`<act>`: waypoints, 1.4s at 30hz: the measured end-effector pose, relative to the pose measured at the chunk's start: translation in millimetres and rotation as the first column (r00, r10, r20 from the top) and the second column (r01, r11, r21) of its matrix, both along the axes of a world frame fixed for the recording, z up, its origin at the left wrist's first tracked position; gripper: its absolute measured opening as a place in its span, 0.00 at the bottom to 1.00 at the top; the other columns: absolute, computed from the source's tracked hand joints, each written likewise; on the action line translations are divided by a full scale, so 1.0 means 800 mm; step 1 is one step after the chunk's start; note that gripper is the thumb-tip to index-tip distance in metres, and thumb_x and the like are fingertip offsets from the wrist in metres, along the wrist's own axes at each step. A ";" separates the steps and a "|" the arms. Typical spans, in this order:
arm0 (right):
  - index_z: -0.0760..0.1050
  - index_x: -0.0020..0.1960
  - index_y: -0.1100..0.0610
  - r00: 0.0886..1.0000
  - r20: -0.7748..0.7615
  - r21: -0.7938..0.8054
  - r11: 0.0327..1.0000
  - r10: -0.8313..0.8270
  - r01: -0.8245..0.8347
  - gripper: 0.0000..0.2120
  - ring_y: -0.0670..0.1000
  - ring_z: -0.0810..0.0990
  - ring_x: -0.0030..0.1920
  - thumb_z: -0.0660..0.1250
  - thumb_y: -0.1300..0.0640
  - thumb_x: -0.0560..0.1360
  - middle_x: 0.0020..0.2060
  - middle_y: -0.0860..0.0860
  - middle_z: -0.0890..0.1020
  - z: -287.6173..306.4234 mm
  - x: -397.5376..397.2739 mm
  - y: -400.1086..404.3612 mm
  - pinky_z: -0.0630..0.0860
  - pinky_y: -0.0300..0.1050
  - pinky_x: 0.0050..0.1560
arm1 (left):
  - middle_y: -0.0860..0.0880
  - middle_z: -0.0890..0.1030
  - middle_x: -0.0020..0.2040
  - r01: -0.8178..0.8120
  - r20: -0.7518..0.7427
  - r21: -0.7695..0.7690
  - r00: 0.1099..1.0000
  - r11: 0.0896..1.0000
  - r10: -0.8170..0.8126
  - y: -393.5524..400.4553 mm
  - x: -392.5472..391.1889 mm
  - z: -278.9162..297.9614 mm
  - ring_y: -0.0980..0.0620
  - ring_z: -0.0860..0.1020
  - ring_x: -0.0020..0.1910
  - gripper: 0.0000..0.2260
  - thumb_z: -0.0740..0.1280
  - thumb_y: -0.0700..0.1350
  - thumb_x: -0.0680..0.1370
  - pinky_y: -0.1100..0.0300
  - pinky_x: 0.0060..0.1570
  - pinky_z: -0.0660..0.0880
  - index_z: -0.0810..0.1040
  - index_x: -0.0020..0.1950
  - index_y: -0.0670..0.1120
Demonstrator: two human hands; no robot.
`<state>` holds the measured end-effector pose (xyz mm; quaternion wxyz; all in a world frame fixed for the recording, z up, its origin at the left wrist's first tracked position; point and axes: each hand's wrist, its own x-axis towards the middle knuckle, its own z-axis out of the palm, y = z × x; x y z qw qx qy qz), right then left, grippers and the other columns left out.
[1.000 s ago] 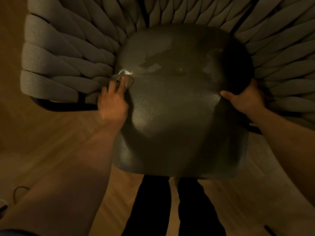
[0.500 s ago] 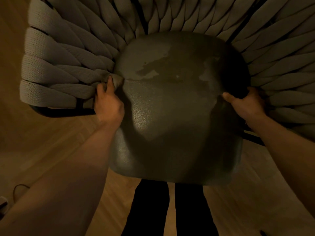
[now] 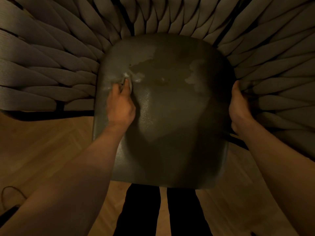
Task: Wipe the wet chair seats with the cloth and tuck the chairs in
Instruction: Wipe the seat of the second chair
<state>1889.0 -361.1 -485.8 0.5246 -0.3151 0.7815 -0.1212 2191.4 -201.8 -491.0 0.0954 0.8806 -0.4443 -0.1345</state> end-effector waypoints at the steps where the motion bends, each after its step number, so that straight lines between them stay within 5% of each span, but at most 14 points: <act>1: 0.59 0.80 0.36 1.000 0.024 0.011 1.000 -0.020 0.019 0.64 0.53 0.67 0.76 0.52 0.08 0.48 0.78 0.43 0.66 -0.014 -0.010 -0.005 0.62 0.60 0.77 | 0.39 0.71 0.61 0.029 -0.015 0.012 0.999 0.999 -0.029 -0.007 -0.013 0.003 0.37 0.73 0.56 0.25 0.59 0.38 0.78 0.47 0.56 0.73 0.65 0.76 0.45; 7: 0.62 0.78 0.35 0.986 0.151 0.080 0.995 -0.071 0.060 0.65 0.50 0.69 0.75 0.54 0.08 0.46 0.77 0.41 0.68 -0.038 -0.033 -0.013 0.59 0.64 0.77 | 0.42 0.70 0.64 0.193 -0.075 0.055 0.979 0.980 -0.189 -0.049 -0.106 0.012 0.40 0.73 0.58 0.30 0.63 0.37 0.74 0.45 0.58 0.73 0.62 0.77 0.45; 15: 0.68 0.77 0.43 0.971 0.229 0.030 0.998 -0.065 0.060 0.69 0.50 0.76 0.68 0.53 0.09 0.43 0.72 0.46 0.75 0.014 -0.006 0.004 0.71 0.56 0.72 | 0.45 0.69 0.66 0.404 -0.132 0.058 0.910 0.913 -0.394 -0.107 -0.235 0.016 0.44 0.72 0.57 0.29 0.63 0.41 0.76 0.51 0.56 0.70 0.63 0.77 0.47; 19: 0.69 0.77 0.45 0.968 0.249 0.004 0.999 -0.041 0.042 0.63 0.49 0.75 0.70 0.53 0.10 0.51 0.72 0.47 0.76 0.023 -0.002 0.008 0.70 0.53 0.72 | 0.46 0.70 0.67 0.455 -0.200 0.041 0.876 0.890 -0.439 -0.132 -0.281 0.014 0.44 0.72 0.58 0.26 0.61 0.46 0.79 0.53 0.54 0.69 0.62 0.77 0.48; 22: 0.70 0.76 0.47 0.974 0.225 -0.026 0.999 -0.027 0.034 0.47 0.50 0.76 0.70 0.52 0.18 0.68 0.71 0.49 0.76 0.023 -0.002 0.008 0.72 0.50 0.70 | 0.47 0.69 0.69 0.496 -0.248 0.008 0.842 0.868 -0.479 -0.144 -0.299 0.015 0.45 0.71 0.61 0.22 0.60 0.51 0.80 0.53 0.57 0.68 0.66 0.75 0.50; 28: 0.72 0.74 0.49 0.995 0.101 -0.032 0.999 -0.003 0.006 0.41 0.52 0.77 0.65 0.51 0.23 0.73 0.67 0.49 0.78 0.016 0.000 0.005 0.74 0.56 0.70 | 0.46 0.70 0.69 0.619 -0.171 0.036 0.777 0.784 -0.606 -0.150 -0.281 0.012 0.43 0.72 0.59 0.21 0.59 0.49 0.80 0.52 0.55 0.68 0.69 0.73 0.48; 34: 0.67 0.77 0.55 0.927 -0.221 -0.175 0.923 0.302 -0.343 0.28 0.59 0.74 0.70 0.57 0.40 0.84 0.72 0.56 0.75 0.029 0.017 -0.006 0.70 0.49 0.69 | 0.48 0.69 0.67 0.627 -0.033 0.101 0.778 0.772 -0.627 -0.134 -0.230 0.014 0.46 0.71 0.56 0.22 0.58 0.45 0.79 0.54 0.52 0.68 0.68 0.73 0.49; 42: 0.60 0.81 0.55 0.873 -0.192 -0.051 0.884 0.448 -0.465 0.39 0.59 0.68 0.75 0.69 0.38 0.78 0.77 0.54 0.69 0.025 0.040 -0.045 0.68 0.54 0.74 | 0.47 0.70 0.66 0.482 0.043 0.212 0.864 0.850 -0.501 -0.098 -0.131 0.014 0.43 0.71 0.56 0.30 0.59 0.41 0.77 0.50 0.53 0.69 0.56 0.79 0.51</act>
